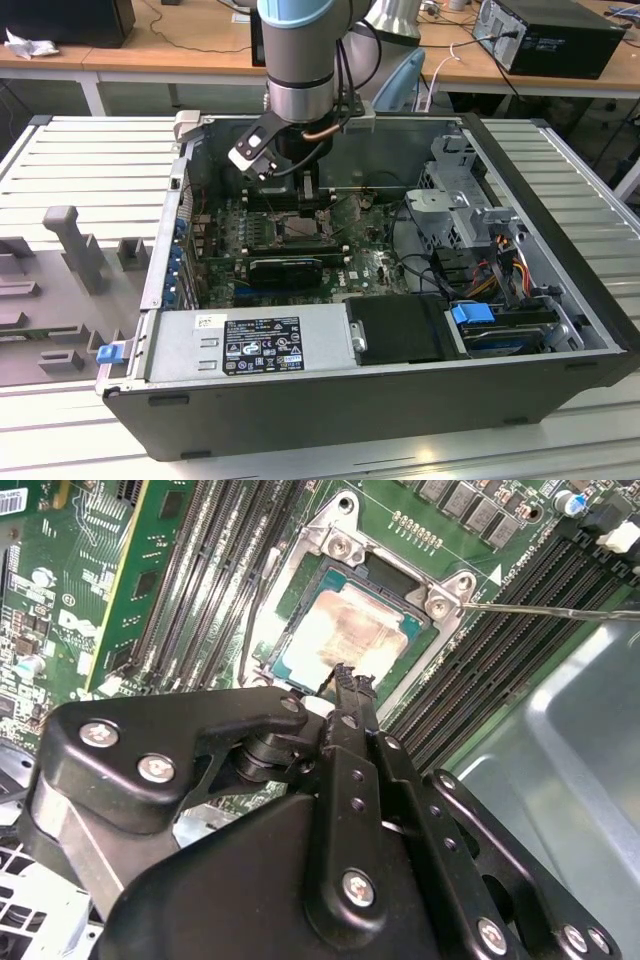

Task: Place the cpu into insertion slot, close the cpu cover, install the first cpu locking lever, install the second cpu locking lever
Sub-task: 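Close the cpu cover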

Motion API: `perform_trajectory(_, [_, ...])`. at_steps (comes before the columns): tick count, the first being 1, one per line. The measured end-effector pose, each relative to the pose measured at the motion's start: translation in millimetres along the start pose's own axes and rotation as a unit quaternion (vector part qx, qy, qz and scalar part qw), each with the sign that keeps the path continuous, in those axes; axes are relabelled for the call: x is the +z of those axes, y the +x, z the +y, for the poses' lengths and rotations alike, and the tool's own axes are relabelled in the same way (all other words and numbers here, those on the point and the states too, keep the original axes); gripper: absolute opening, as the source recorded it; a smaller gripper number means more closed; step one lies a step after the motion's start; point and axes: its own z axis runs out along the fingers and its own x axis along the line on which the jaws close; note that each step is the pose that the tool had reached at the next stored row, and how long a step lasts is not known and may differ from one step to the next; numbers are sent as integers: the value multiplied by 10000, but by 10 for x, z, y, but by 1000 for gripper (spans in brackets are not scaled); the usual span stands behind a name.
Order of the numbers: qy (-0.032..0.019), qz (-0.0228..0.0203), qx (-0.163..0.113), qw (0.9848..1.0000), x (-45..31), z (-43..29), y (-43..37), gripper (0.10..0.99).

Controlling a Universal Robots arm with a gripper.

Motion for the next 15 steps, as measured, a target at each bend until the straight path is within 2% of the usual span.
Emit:
perform_trajectory(6, [0,0,0,10000,-20,4,1,106])
perform_trajectory(10, [0,0,0,10000,-100,12,3,106])
perform_trajectory(15, [-1,1,0,10000,-149,16,4,106])
